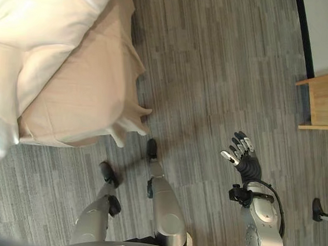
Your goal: Making the bed.
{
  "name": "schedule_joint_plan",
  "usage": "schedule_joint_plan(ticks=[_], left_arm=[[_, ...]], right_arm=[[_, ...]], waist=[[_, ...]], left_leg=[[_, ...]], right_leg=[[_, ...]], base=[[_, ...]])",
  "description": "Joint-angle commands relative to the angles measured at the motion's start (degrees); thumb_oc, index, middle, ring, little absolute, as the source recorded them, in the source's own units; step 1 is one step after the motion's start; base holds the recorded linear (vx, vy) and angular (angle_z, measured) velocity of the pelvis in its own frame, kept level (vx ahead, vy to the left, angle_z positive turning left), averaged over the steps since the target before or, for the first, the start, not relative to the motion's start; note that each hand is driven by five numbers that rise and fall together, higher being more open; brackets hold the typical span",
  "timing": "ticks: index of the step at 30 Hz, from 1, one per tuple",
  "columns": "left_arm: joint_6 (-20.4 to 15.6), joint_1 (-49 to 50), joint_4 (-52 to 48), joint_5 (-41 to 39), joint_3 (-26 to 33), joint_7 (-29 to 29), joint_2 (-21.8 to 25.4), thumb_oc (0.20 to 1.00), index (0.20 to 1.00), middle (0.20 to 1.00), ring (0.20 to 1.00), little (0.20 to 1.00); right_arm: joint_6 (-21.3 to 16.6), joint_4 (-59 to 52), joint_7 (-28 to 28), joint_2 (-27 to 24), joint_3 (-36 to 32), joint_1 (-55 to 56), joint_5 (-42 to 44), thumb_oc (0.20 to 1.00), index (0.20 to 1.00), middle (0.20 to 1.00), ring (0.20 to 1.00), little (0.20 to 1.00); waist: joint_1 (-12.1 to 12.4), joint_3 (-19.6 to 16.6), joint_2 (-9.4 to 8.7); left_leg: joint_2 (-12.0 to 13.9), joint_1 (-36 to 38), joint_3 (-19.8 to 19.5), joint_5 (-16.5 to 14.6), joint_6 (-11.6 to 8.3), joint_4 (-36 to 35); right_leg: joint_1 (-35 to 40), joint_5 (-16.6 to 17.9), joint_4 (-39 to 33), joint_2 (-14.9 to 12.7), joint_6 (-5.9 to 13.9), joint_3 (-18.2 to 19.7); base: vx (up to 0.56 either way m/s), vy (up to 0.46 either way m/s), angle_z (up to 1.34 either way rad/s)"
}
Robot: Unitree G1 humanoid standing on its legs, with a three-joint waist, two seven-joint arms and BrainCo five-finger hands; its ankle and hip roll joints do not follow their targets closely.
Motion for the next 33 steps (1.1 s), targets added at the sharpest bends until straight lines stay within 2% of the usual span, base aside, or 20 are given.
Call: schedule_joint_plan(ticks=[1,2,3,4,9,10,15,18,19,20,22,24,28,30,31,33], left_arm=[[0.87,2.24,2.99,-2.0,0.26,-3.49,0.7,0.344,0.344,0.344,0.344,0.344],[0.82,2.48,2.66,-2.28,0.24,-4.08,0.36,0.2,0.2,0.2,0.2,0.2],[0.84,2.58,2.63,-2.3,0.38,-4.07,0.33,0.2,0.2,0.2,0.2,0.2],[0.13,2.15,1.2,-5.09,0.27,-5.44,-0.97,0.2,0.2,0.2,0.2,0.2],[-1.0,-1.04,-2.33,-6.47,-2.39,-5.14,-1.65,0.2,0.2,0.2,0.2,0.2],[-2.03,-2.69,-6.66,-6.72,-4.61,-5.15,-1.65,0.2,0.2,0.2,0.2,0.2],[-3.31,-3.57,-12.91,-5.85,-8.62,-6.27,-2.5,0.2,0.2,0.2,0.2,0.2],[-3.95,-2.74,-22.63,-2.92,-12.11,-7.24,-3.23,0.2,0.2,0.2,0.2,0.2],[-4.82,-0.05,-30.4,-2.19,-13.07,-8.74,-3.48,0.2,0.2,0.2,0.2,0.2],[-4.56,0.69,-30.93,-2.09,-12.45,-8.75,-3.39,0.2,0.2,0.2,0.2,0.2],[-5.28,5.96,-38.83,-2.35,-12.01,-10.76,-4.01,0.2,0.2,0.2,0.2,0.2],[-5.54,15.24,-48.93,-2.81,-10.44,-14.78,-3.68,0.2,0.2,0.2,0.2,0.2],[-5.34,23.63,-57.15,-3.79,-7.9,-19.26,-2.81,0.2,0.2,0.2,0.2,0.2],[-5.53,35.13,-62.79,-7.6,-5.08,-24.36,-5.68,0.2,0.2,0.2,0.2,0.2],[-5.31,40.45,-64.0,-11.04,-5.46,-27.24,-9.48,0.2,0.2,0.2,0.2,0.2],[-5.29,40.74,-64.13,-11.06,-5.17,-27.33,-9.5,0.2,0.2,0.2,0.2,0.2]], right_arm=[[-0.99,-1.63,-0.19,-0.35,-3.59,-0.63,-0.17,1.0,1.0,1.0,1.0,1.0],[-0.84,-1.44,0.01,-0.44,-3.54,-0.64,-0.13,1.0,1.0,1.0,1.0,1.0],[-0.86,-1.48,0.04,-0.53,-3.56,-0.63,-0.11,1.0,1.0,1.0,1.0,1.0],[-0.83,-1.06,0.49,-1.21,-3.37,-1.23,-0.06,1.0,1.0,1.0,1.0,1.0],[-0.93,0.33,0.65,-2.0,-2.38,-2.54,0.07,1.0,1.0,1.0,1.0,1.0],[-0.97,0.95,0.78,-2.22,-2.17,-2.7,0.21,1.0,1.0,1.0,1.0,1.0],[-0.86,2.2,1.04,-2.28,-2.18,-2.75,0.14,1.0,1.0,1.0,1.0,1.0],[-0.97,3.08,0.71,-2.64,-2.56,-3.27,-0.28,1.0,1.0,1.0,1.0,1.0],[-0.94,3.78,0.64,-2.61,-3.03,-3.8,-0.59,1.0,1.0,1.0,1.0,1.0],[-0.95,3.78,0.65,-2.8,-2.91,-3.76,-0.59,1.0,1.0,1.0,1.0,1.0],[-1.02,4.49,0.16,-2.73,-3.95,-4.2,-1.35,1.0,1.0,1.0,1.0,1.0],[-0.79,5.01,-0.08,-2.91,-5.15,-4.52,-2.56,1.0,1.0,1.0,1.0,1.0],[-0.49,5.06,-0.28,-2.84,-6.49,-4.23,-3.77,1.0,1.0,1.0,1.0,1.0],[-0.01,5.18,-0.29,-2.21,-7.88,-3.96,-5.64,1.0,1.0,1.0,1.0,1.0],[0.17,5.34,-0.23,-1.87,-8.58,-4.11,-6.53,1.0,1.0,1.0,1.0,1.0],[0.2,5.28,-0.24,-1.98,-8.48,-4.09,-6.53,1.0,1.0,1.0,1.0,1.0]], waist=[[0.46,0.44,-0.1],[0.63,0.05,0.32],[0.52,0.41,-0.01],[0.7,0.1,0.49],[0.87,-0.45,1.31],[0.94,-0.74,1.8],[0.99,-1.37,2.68],[1.3,-1.97,3.58],[1.82,-2.49,4.17],[1.7,-2.45,4.25],[2.27,-3.01,5.05],[2.53,-4.09,6.24],[2.64,-4.93,7.26],[2.7,-6.15,8.48],[2.47,-6.79,9.25],[2.36,-6.93,9.27]], left_leg=[[1.86,1.05,0.95,2.89,-1.23,0.33],[1.91,1.86,0.16,1.23,-1.59,0.33],[1.87,1.42,1.0,2.76,-1.22,0.33],[1.75,2.26,0.68,2.51,-1.15,0.33],[1.47,3.29,0.41,2.23,-1.13,0.33],[1.43,3.68,0.24,2.21,-1.18,0.33],[1.08,4.59,-0.23,2.03,-1.09,0.33],[0.83,5.69,-0.94,1.74,-0.91,0.33],[0.66,6.47,-1.27,1.51,-0.68,0.33],[0.67,6.67,-1.22,1.46,-0.69,0.33],[0.4,7.73,-1.48,1.23,-0.57,0.33],[0.19,9.19,-1.52,0.67,-0.3,0.33],[0.0,10.58,-1.69,0.12,-0.07,0.33],[-0.23,12.07,-1.6,-0.19,0.07,0.33],[-0.39,13.02,-1.6,-0.71,0.15,0.33],[-0.38,12.76,-1.54,-0.37,0.15,0.33]], right_leg=[[4.98,-2.72,0.66,-0.49,5.78,-1.23],[5.66,-3.95,0.66,-0.41,6.25,-0.86],[5.23,-2.81,0.66,-0.49,5.74,-1.18],[5.77,-3.15,0.66,-0.5,5.53,-1.28],[6.66,-3.38,0.66,-0.71,5.47,-1.69],[7.2,-3.43,0.66,-0.9,5.52,-1.97],[8.41,-3.62,0.66,-1.27,5.47,-2.48],[9.7,-3.73,0.66,-1.51,5.43,-2.55],[10.59,-3.88,0.66,-1.68,5.32,-2.44],[10.76,-3.91,0.66,-1.67,5.33,-2.39],[11.91,-4.23,0.66,-1.8,5.19,-2.53],[13.31,-4.73,0.66,-1.83,4.93,-2.11],[14.66,-5.29,0.66,-1.76,4.66,-1.86],[16.16,-5.82,0.66,-1.74,4.12,-1.32],[17.33,-6.52,0.66,-1.85,3.96,-1.37],[17.06,-6.23,0.66,-1.83,3.84,-1.33]], base=[[0.0,0.004,-0.2],[-0.08,-0.035,-0.17],[-0.01,-0.004,-0.15],[-0.1,-0.042,-0.1],[-0.01,-0.003,-0.01],[-0.03,-0.013,0.05],[-0.03,0.001,0.12],[0.0,0.0,0.0],[0.0,0.025,0.04],[-0.01,0.032,0.03],[0.0,0.017,0.01],[0.01,0.05,0.0],[0.01,0.017,-0.01],[0.03,0.023,-0.08],[0.01,0.013,-0.08],[0.01,0.004,-0.02]])
